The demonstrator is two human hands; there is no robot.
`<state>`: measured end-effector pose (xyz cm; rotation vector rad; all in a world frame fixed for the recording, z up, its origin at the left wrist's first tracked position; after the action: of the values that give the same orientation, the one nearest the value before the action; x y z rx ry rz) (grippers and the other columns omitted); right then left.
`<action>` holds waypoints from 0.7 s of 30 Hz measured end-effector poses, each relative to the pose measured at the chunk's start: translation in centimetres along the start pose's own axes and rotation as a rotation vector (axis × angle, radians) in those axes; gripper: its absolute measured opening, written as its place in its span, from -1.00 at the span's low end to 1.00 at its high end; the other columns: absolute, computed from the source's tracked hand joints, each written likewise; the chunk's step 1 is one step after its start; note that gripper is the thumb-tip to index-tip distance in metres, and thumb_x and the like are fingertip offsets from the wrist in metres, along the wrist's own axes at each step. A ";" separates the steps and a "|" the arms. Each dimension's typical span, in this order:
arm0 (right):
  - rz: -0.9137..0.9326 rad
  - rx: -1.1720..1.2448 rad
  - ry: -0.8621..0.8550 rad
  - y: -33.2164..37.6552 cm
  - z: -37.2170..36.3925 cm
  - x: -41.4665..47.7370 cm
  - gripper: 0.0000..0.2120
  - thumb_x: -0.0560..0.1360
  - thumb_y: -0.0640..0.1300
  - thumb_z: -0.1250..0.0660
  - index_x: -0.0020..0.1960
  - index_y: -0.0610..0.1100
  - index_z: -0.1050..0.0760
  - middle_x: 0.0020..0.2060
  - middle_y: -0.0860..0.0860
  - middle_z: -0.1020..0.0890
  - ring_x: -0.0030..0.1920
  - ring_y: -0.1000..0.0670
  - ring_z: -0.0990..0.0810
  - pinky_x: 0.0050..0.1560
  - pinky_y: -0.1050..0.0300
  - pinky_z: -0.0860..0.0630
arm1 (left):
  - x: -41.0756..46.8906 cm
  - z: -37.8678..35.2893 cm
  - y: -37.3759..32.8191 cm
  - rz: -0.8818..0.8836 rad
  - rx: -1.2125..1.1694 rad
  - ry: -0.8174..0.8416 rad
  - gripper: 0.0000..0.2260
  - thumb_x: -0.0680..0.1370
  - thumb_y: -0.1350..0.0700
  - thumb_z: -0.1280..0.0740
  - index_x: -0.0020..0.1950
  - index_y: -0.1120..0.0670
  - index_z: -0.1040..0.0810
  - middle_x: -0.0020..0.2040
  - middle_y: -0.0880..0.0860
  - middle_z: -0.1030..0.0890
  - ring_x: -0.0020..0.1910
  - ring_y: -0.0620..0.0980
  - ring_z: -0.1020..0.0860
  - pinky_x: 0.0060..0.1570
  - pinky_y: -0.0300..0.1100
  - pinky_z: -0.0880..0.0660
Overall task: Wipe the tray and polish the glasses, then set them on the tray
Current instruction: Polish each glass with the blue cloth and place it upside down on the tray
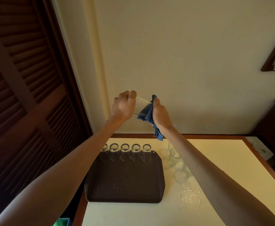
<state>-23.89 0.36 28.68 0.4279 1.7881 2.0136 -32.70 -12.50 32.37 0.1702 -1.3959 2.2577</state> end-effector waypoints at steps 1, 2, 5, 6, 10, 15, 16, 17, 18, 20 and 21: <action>-0.002 0.004 0.010 0.1 0.0 0.0 -0.48 0.70 0.15 0.07 -0.15 -0.16 -0.45 -0.34 -0.12 -0.55 -0.42 0.00 -0.49 -0.48 0.25 -0.40 | 0.2 -0.1 0.1 0.041 0.030 0.016 -0.55 0.46 -0.21 -0.04 -0.22 0.17 -0.42 -0.30 0.07 -0.45 -0.26 0.06 -0.42 -0.25 -0.05 -0.32; -0.022 -0.002 0.021 0.0 0.0 0.2 -0.49 0.70 0.14 0.07 -0.15 -0.16 -0.44 -0.35 -0.12 -0.54 -0.43 -0.01 -0.47 -0.47 0.23 -0.39 | 0.2 0.0 0.1 0.040 0.042 0.008 -0.59 0.49 -0.20 -0.06 -0.25 0.12 -0.41 -0.32 0.05 -0.44 -0.28 0.06 -0.42 -0.25 -0.05 -0.33; -0.160 -0.023 0.097 -0.6 0.1 0.8 -0.57 0.69 0.10 0.06 -0.11 -0.18 -0.36 -0.42 -0.11 -0.45 -0.51 -0.02 -0.37 -0.49 0.18 -0.33 | -0.6 0.6 -1.0 -0.117 0.021 -0.077 -0.61 0.60 -0.18 -0.13 -0.26 0.08 -0.39 -0.39 0.03 -0.40 -0.38 0.02 -0.37 -0.32 -0.07 -0.33; -0.208 0.011 0.147 -0.8 -0.1 0.9 -0.60 0.68 0.09 0.05 -0.05 -0.20 -0.34 -0.40 -0.15 -0.44 -0.53 -0.01 -0.34 -0.52 0.19 -0.30 | -0.9 0.7 -1.3 -0.196 0.023 -0.104 -0.62 0.63 -0.16 -0.14 -0.24 0.08 -0.40 -0.40 0.03 -0.41 -0.41 0.02 -0.37 -0.35 -0.08 -0.33; -0.235 0.081 0.167 -1.1 -0.2 1.0 -0.59 0.69 0.07 0.03 -0.09 -0.22 -0.34 -0.38 -0.19 -0.46 -0.57 -0.01 -0.33 -0.56 0.23 -0.29 | -1.3 0.8 -1.9 -0.372 0.010 -0.141 -0.64 0.66 -0.13 -0.14 -0.20 0.08 -0.41 -0.38 0.04 -0.43 -0.42 0.04 -0.38 -0.38 -0.07 -0.32; 0.090 -0.072 -0.037 -0.9 0.2 1.2 -0.37 0.68 0.20 0.11 -0.11 -0.25 -0.50 -0.29 -0.24 -0.61 -0.35 -0.05 -0.56 -0.33 0.12 -0.50 | 0.1 -1.0 0.9 0.258 -0.014 0.143 -0.58 0.45 -0.23 -0.03 -0.12 0.06 -0.48 -0.08 0.17 -0.57 -0.12 0.18 -0.50 -0.17 -0.05 -0.41; 0.075 -0.060 -0.032 -1.2 0.3 1.4 -0.36 0.68 0.20 0.12 -0.06 -0.27 -0.50 -0.26 -0.25 -0.62 -0.36 -0.04 -0.56 -0.37 0.17 -0.50 | 0.1 -1.1 0.8 0.269 0.007 0.160 -0.58 0.44 -0.23 -0.02 -0.12 0.05 -0.49 -0.07 0.14 -0.57 -0.11 0.16 -0.51 -0.17 -0.05 -0.42; 0.014 -0.034 -0.018 -1.4 0.4 1.6 -0.40 0.68 0.18 0.10 -0.05 -0.27 -0.49 -0.28 -0.22 -0.59 -0.40 -0.02 -0.53 -0.44 0.21 -0.45 | 0.2 -0.9 0.3 0.212 0.030 0.136 -0.57 0.46 -0.23 -0.03 -0.13 0.07 -0.49 -0.12 0.11 -0.56 -0.14 0.13 -0.51 -0.19 -0.06 -0.41; -0.078 0.000 0.017 -1.8 0.5 1.8 -0.45 0.69 0.15 0.08 -0.05 -0.25 -0.46 -0.32 -0.19 -0.55 -0.47 -0.01 -0.47 -0.51 0.23 -0.40 | 0.1 -0.5 -0.4 0.108 0.061 0.081 -0.57 0.50 -0.22 -0.05 -0.15 0.09 -0.49 -0.20 0.08 -0.54 -0.21 0.09 -0.50 -0.24 -0.07 -0.39; -0.259 0.079 0.150 -2.2 0.2 1.4 -0.54 0.69 0.09 0.04 -0.03 -0.26 -0.39 -0.40 -0.17 -0.51 -0.58 0.01 -0.37 -0.61 0.25 -0.30 | -0.6 0.0 -1.7 -0.148 0.130 -0.042 -0.56 0.60 -0.20 -0.10 -0.16 0.14 -0.48 -0.33 0.10 -0.49 -0.37 0.06 -0.43 -0.35 -0.08 -0.34; -0.320 0.121 0.213 -2.3 -0.1 1.2 -0.57 0.68 0.07 0.03 -0.02 -0.28 -0.38 -0.41 -0.19 -0.52 -0.60 0.01 -0.35 -0.63 0.26 -0.28 | -1.1 0.0 -2.0 -0.249 0.154 -0.080 -0.56 0.64 -0.19 -0.11 -0.16 0.14 -0.47 -0.36 0.12 -0.48 -0.41 0.09 -0.42 -0.38 -0.06 -0.34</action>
<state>-24.74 1.04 26.31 -0.0433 1.9664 1.7880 -30.88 -12.15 33.60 0.4636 -1.1664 2.1683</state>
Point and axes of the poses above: each hand's wrist, its own x-axis towards the middle knuckle, its own z-axis out of the back of the hand, y = z × x, the point moved 7 cm from there along x, towards the middle knuckle
